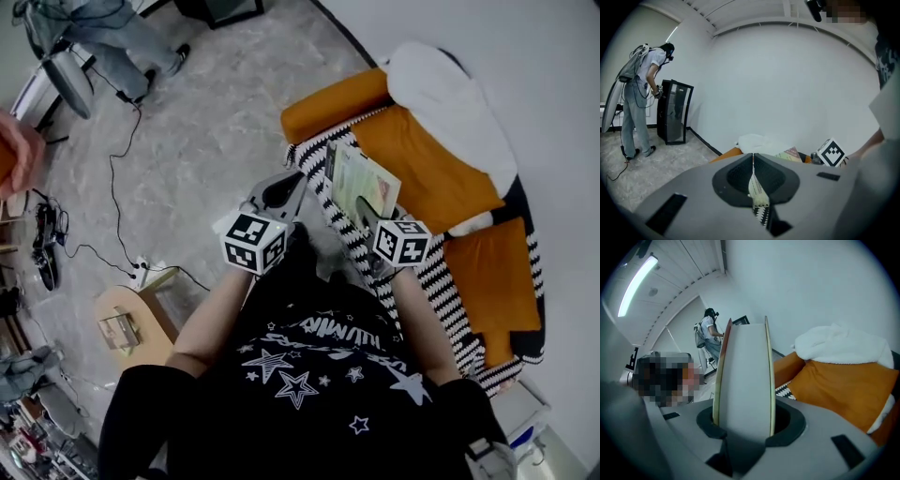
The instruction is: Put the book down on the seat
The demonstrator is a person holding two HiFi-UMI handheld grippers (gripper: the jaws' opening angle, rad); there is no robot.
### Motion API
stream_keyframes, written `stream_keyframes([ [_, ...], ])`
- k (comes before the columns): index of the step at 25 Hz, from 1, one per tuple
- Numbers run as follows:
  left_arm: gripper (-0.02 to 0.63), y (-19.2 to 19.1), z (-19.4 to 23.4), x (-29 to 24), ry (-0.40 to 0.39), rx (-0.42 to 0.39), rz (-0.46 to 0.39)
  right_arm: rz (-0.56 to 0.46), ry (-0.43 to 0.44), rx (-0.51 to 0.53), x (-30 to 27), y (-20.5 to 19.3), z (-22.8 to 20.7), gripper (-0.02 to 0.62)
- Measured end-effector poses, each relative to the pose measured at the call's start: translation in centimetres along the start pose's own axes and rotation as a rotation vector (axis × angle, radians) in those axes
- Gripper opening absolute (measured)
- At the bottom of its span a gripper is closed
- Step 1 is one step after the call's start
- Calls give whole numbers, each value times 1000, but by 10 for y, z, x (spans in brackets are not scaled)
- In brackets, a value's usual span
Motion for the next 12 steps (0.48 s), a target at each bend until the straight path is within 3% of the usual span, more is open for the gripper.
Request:
stream_keyframes([
  [12, 15, -15, 62, -42, -106, -6, 130, 83, -112, -84, -61, -2, -17, 170],
])
Point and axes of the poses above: the fingertips, and each gripper's own axes: x backward along the fingers, z to its left, y out of its top, the point moved 2 cm from there along x, backward along the fingers, and after that the axes turned 3 degrees about z, right-handed, at the moved point
